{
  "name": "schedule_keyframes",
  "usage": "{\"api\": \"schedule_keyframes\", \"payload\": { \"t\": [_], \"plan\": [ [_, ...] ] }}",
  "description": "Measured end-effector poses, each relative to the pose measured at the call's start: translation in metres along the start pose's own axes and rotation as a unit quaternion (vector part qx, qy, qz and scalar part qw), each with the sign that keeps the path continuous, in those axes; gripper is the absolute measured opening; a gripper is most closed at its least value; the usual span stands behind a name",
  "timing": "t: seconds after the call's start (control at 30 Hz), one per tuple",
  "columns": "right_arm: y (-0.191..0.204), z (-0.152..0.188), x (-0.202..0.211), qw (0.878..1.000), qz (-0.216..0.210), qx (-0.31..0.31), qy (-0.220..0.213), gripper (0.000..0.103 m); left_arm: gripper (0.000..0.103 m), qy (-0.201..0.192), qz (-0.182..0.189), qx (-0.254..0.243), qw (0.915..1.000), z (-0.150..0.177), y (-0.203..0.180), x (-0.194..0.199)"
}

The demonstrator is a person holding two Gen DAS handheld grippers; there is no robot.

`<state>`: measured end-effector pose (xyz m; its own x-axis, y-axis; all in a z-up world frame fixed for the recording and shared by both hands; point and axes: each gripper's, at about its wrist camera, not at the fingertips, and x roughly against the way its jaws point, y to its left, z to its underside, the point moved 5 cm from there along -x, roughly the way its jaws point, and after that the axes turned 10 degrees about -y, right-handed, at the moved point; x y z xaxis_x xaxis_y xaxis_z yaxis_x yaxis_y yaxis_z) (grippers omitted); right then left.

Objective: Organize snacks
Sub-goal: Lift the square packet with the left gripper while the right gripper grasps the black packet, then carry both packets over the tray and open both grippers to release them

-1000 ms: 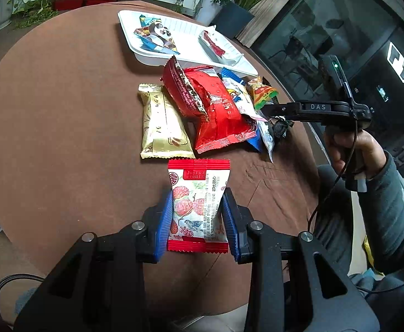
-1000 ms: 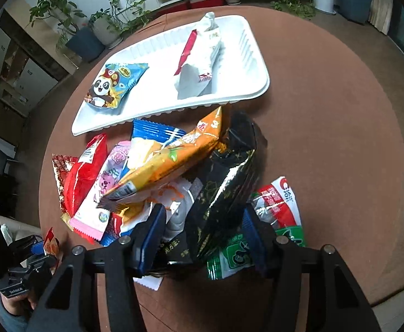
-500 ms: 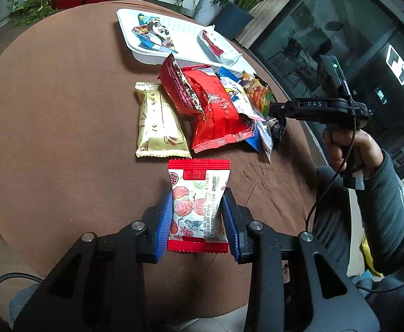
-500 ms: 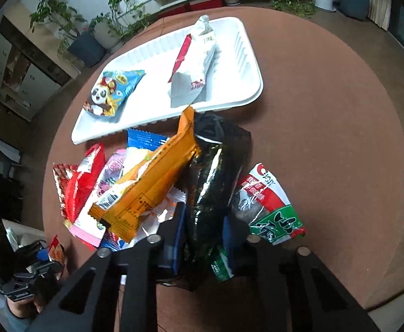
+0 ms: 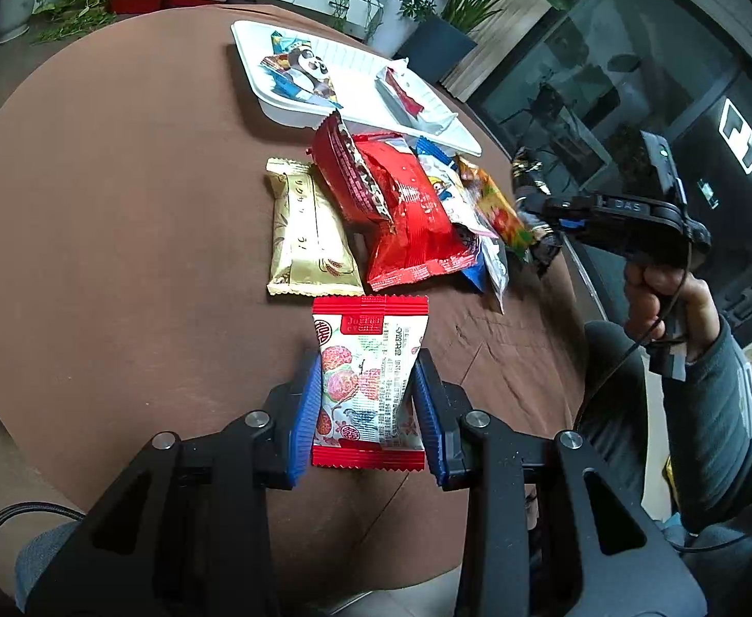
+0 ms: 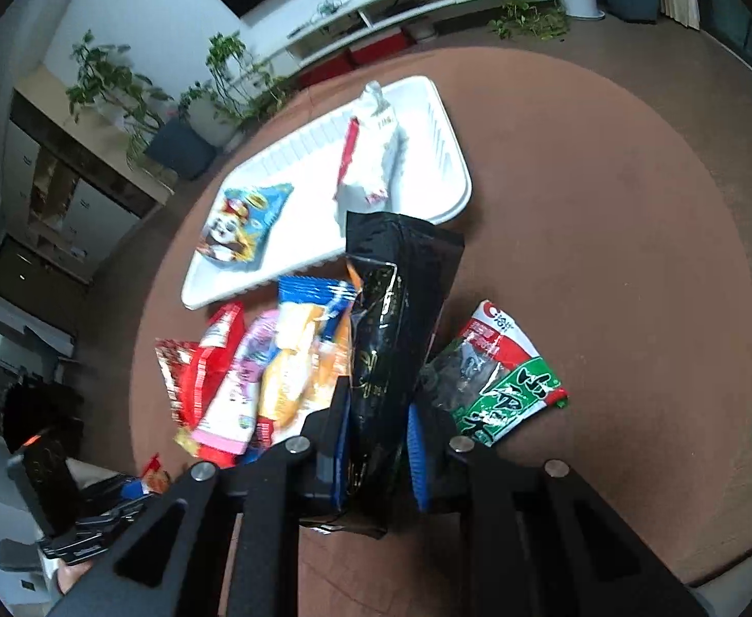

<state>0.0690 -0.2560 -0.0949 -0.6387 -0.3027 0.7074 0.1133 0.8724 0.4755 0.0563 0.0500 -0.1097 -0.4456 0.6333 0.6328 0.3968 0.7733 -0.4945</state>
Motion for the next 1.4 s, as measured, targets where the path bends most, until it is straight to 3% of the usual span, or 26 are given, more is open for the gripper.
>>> {"api": "schedule_keyframes", "payload": {
  "t": [0.27,0.53,0.67,0.83,1.03,1.4],
  "plan": [
    [-0.014,-0.023,0.026,0.999,-0.020,-0.029,-0.033,0.021,0.032,-0.028,0.004,0.014,0.9995,-0.026,0.008,0.011],
    [-0.042,-0.080,0.027,0.997,0.021,-0.041,-0.060,0.021,0.032,-0.069,-0.002,-0.002,0.9976,-0.109,0.013,0.014],
    [-0.009,-0.111,0.011,0.998,-0.005,-0.010,-0.064,0.021,0.032,-0.070,-0.002,-0.017,0.9974,-0.160,0.005,-0.009],
    [0.065,-0.124,-0.043,0.997,-0.034,0.071,-0.010,0.021,0.032,-0.049,-0.027,-0.043,0.9975,-0.215,-0.004,-0.060],
    [0.103,-0.122,-0.109,0.992,-0.006,0.123,0.041,0.021,0.032,-0.006,-0.079,-0.067,0.9946,-0.231,-0.003,-0.124],
    [0.070,-0.121,-0.154,0.990,0.036,0.118,0.075,0.021,0.033,0.011,-0.132,-0.106,0.9855,-0.220,-0.009,-0.180]
  ]
}}
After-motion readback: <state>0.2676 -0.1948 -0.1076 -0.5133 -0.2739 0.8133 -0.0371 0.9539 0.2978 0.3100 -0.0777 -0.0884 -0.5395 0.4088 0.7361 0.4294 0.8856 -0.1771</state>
